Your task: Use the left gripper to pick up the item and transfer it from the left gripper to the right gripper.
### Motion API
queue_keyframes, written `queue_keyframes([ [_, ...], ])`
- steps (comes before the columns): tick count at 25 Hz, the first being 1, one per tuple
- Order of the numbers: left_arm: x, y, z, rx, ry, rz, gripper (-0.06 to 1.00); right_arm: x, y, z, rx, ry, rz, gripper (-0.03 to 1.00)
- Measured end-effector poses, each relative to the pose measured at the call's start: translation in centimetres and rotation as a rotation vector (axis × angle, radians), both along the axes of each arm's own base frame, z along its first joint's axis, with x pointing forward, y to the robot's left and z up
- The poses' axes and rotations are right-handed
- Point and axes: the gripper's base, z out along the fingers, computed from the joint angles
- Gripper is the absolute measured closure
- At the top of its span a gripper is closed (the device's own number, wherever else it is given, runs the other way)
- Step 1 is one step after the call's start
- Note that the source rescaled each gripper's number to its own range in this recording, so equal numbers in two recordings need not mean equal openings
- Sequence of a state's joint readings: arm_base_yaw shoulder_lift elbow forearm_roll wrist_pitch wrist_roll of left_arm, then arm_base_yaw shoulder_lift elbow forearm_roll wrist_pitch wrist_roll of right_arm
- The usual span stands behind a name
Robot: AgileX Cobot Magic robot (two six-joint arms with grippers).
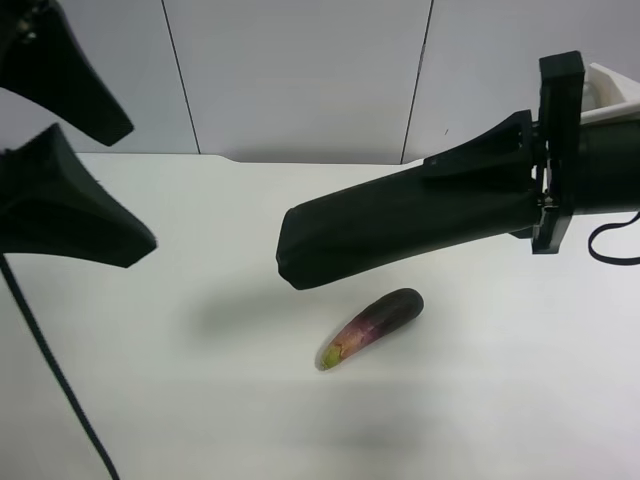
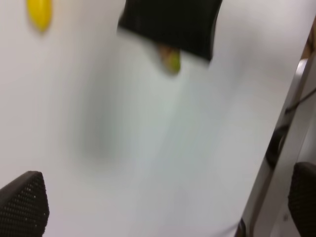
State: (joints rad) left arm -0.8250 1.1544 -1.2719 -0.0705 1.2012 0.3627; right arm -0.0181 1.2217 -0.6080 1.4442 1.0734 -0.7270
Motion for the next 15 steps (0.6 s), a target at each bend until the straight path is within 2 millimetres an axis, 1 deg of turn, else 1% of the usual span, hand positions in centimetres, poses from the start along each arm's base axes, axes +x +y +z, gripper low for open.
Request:
queue_keyframes([
  [3,-1.0,1.4,0.3,-0.027,-0.005,0.06,-0.04,0.0,0.0,0.0,-0.006,0.0,0.003,0.94],
  [4,-1.6,2.0,0.1,-0.034,-0.001,0.071,-0.04,0.0,0.0,0.0,-0.006,0.0,0.003,0.94],
  [5,-1.6,2.0,0.1,-0.034,-0.001,0.071,-0.04,0.0,0.0,0.0,-0.006,0.0,0.003,0.94],
  [6,-2.3,2.8,-0.3,-0.038,0.006,0.082,-0.04,0.0,0.0,0.0,-0.006,0.0,0.003,0.95],
  [8,-3.7,4.3,-1.6,-0.033,0.014,0.089,-0.04,0.0,0.0,0.0,-0.006,0.0,0.003,0.95],
  [12,-6.8,7.6,-5.1,-0.02,0.035,0.101,-0.04,0.0,0.0,0.0,-0.006,0.0,0.003,0.95],
  [15,-9.0,10.0,-7.2,-0.061,0.03,0.133,-0.04,0.0,0.0,0.0,-0.006,0.0,0.003,0.95],
])
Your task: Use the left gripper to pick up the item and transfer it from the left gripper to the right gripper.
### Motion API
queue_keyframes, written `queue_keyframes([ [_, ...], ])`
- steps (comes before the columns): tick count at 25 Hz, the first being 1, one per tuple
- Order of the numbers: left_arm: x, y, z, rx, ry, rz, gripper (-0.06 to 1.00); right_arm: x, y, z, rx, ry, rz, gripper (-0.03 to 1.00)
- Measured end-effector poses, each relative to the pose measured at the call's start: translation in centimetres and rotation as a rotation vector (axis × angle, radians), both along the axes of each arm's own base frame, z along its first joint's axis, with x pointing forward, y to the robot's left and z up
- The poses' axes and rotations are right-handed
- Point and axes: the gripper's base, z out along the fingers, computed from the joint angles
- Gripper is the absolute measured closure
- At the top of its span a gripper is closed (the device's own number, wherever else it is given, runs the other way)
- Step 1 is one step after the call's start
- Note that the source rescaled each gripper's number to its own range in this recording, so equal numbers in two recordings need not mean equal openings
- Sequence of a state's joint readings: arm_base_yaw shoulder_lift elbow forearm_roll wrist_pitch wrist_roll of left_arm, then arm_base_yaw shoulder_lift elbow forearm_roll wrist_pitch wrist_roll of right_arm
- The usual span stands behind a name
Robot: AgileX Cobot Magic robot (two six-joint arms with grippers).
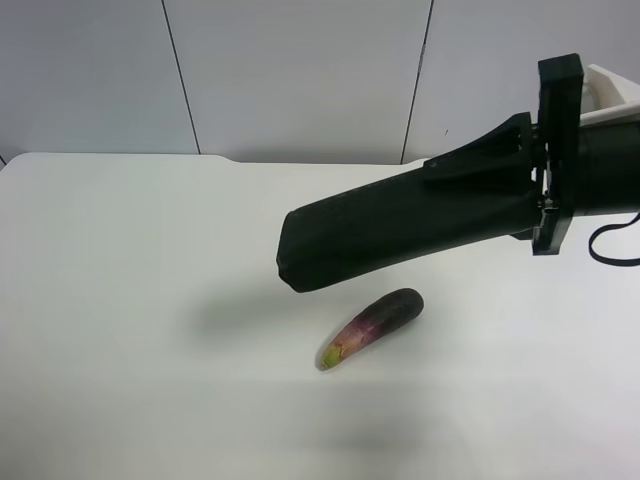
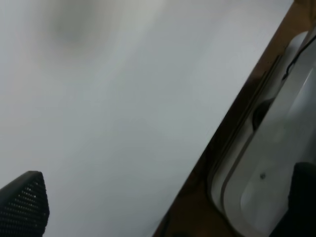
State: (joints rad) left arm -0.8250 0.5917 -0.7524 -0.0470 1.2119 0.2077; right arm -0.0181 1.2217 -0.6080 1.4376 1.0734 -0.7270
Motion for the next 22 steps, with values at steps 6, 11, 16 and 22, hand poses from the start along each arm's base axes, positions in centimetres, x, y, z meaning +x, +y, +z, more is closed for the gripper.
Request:
queue_keyframes([
  [6,-3.6,3.9,-2.2,-0.197,-0.093,0.078,-0.04,0.0,0.0,0.0,0.0,0.0,0.0,0.95],
  [11,-5.9,6.5,-2.6,-0.389,-0.196,0.122,-0.04,-0.1,0.0,-0.2,-0.023,0.0,0.014,0.95],
  [16,-6.1,7.2,-3.4,-0.421,-0.219,0.172,-0.04,-0.2,-0.1,-0.4,-0.05,0.001,0.03,0.95],
  [22,-5.3,6.5,-4.2,-0.448,-0.242,0.176,-0.04,-0.3,-0.1,-0.5,-0.06,0.001,0.035,0.95],
])
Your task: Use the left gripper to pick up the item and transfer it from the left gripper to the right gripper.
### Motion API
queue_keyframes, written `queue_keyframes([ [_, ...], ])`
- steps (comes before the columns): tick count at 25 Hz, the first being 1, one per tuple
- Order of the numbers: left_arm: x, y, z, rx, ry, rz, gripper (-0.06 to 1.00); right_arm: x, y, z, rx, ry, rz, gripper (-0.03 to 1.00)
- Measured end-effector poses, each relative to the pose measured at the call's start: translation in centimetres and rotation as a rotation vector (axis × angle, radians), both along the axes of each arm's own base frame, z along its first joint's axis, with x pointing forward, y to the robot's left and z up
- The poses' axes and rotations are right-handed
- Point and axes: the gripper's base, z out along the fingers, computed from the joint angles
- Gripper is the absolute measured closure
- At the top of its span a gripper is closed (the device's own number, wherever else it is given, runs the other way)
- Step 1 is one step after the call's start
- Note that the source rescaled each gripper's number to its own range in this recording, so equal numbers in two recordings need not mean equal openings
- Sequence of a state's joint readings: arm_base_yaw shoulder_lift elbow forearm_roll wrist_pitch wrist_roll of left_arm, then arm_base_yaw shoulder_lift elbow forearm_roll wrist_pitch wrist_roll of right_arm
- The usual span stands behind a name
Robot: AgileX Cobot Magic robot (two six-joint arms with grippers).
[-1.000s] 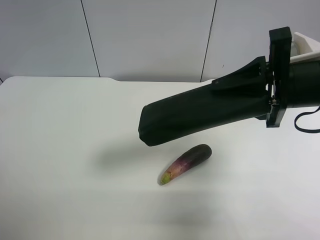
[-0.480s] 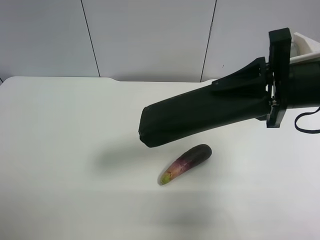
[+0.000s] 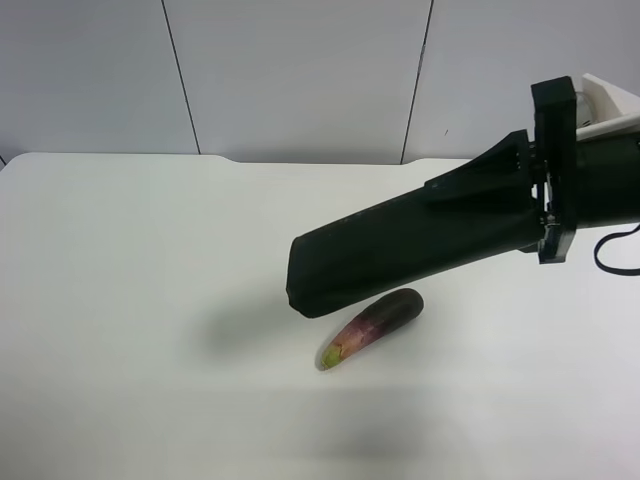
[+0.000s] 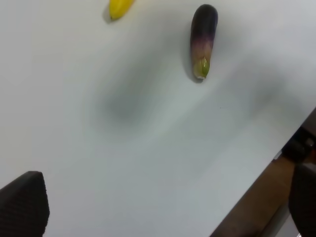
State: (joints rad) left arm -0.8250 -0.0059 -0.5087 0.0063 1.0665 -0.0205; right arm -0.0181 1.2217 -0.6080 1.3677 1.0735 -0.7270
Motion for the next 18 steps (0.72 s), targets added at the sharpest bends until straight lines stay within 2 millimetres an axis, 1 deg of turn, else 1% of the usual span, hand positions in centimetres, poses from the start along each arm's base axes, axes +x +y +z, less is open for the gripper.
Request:
queue_keyframes([
  [11,0.02,-0.02,0.05,-0.005,-0.005,0.004,-0.04,0.23,-0.15,-0.1,-0.016,-0.006,-0.028,0.95],
  [15,-0.02,-0.06,0.05,-0.005,-0.005,0.079,-0.04,0.46,-0.3,-0.2,-0.032,-0.012,-0.055,0.95],
  [18,-0.06,-0.1,0.05,-0.004,-0.005,0.167,-0.04,0.51,-0.38,-0.32,-0.049,-0.015,-0.06,0.95],
])
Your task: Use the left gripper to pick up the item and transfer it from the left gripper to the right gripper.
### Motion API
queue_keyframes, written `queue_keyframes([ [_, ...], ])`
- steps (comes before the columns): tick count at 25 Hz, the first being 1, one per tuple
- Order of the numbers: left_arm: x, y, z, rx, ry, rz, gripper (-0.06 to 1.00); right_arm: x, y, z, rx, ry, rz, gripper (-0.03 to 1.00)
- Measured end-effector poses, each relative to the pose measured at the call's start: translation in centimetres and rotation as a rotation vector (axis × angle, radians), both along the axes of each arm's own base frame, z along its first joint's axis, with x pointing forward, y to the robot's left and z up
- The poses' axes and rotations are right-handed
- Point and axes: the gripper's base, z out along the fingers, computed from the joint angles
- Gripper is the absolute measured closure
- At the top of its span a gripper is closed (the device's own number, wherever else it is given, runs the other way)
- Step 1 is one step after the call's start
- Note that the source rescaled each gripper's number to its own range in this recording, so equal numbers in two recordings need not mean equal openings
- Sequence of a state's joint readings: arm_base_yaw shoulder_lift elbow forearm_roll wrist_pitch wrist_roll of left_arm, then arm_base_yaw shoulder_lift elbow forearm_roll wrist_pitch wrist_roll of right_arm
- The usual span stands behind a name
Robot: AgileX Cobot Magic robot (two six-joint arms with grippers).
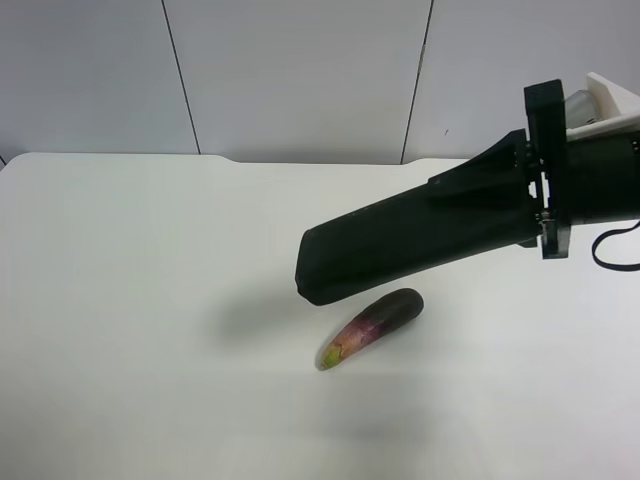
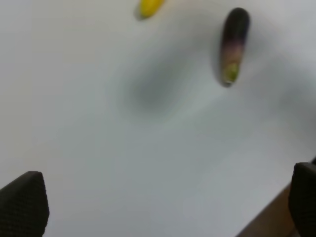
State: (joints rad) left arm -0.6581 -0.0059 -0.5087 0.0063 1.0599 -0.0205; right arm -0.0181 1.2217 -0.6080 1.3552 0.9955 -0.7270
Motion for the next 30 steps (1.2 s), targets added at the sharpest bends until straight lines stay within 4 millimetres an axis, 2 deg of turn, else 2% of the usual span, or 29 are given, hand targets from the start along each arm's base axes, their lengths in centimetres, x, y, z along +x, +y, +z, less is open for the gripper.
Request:
queue_keyframes([
  [9,-0.1,-0.2,0.0,0.0,0.0,0.329,-0.04,-0.3,-0.3,-0.6,-0.116,0.0,0.055,0.95],
  [15,-0.2,-0.3,0.0,0.0,0.0,0.479,-0.04,1.4,-0.9,2.1,-0.226,-0.063,0.044,0.95],
  [21,-0.2,-0.3,0.0,0.0,0.0,0.519,-0.04,2.8,-2.5,5.4,-0.487,-0.086,0.039,0.95],
  [24,-0.2,-0.3,0.0,0.0,0.0,0.52,-0.04,3.7,-3.2,6.1,-0.581,-0.062,0.059,0.95],
  [30,-0.2,-0.3,0.0,0.0,0.0,0.52,-0.04,5.2,-4.2,6.2,-0.721,-0.056,0.067,0.95],
])
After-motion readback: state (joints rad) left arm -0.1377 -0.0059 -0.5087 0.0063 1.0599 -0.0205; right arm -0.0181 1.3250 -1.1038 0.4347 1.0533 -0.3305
